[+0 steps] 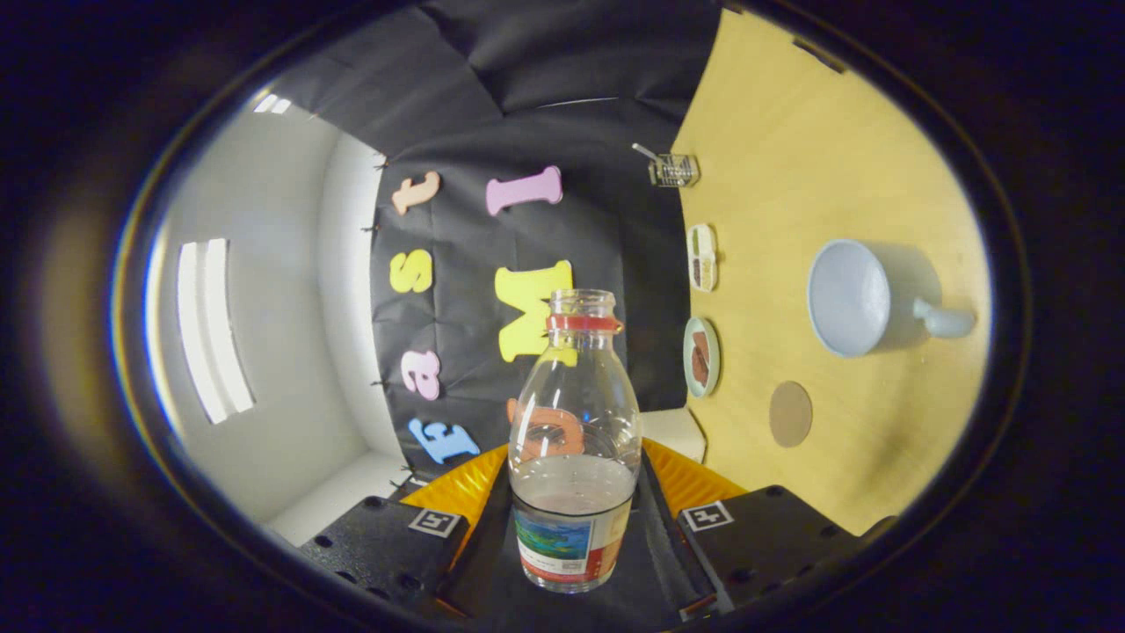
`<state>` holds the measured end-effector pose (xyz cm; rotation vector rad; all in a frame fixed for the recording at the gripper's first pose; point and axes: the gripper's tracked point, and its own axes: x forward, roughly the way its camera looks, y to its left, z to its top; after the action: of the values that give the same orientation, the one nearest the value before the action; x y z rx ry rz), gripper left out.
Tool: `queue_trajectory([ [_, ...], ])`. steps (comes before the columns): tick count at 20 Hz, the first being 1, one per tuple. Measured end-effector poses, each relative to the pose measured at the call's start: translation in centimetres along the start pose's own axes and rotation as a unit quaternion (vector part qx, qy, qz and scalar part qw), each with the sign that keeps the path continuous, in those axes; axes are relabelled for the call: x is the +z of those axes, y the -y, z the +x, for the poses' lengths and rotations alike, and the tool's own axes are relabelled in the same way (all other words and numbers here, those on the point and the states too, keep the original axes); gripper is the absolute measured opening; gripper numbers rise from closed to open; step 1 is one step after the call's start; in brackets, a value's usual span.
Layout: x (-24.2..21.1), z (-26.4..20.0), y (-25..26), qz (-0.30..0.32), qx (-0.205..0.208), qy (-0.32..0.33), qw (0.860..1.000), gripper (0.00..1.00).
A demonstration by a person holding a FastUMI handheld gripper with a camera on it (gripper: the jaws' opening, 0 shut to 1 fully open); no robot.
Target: Take the bottle from table, then pour the juice into the cup, finally place the bottle on the coaster
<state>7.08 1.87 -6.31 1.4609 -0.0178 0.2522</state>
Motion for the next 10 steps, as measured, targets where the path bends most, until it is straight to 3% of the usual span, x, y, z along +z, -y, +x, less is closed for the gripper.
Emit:
queue_trajectory([
  [6,1.2,-0.2,-1.7,-0.137,0.027,0.009,0.990,0.77],
  [10,1.2,0.4,-2.9,-0.224,0.044,0.018,0.974,0.77],
])
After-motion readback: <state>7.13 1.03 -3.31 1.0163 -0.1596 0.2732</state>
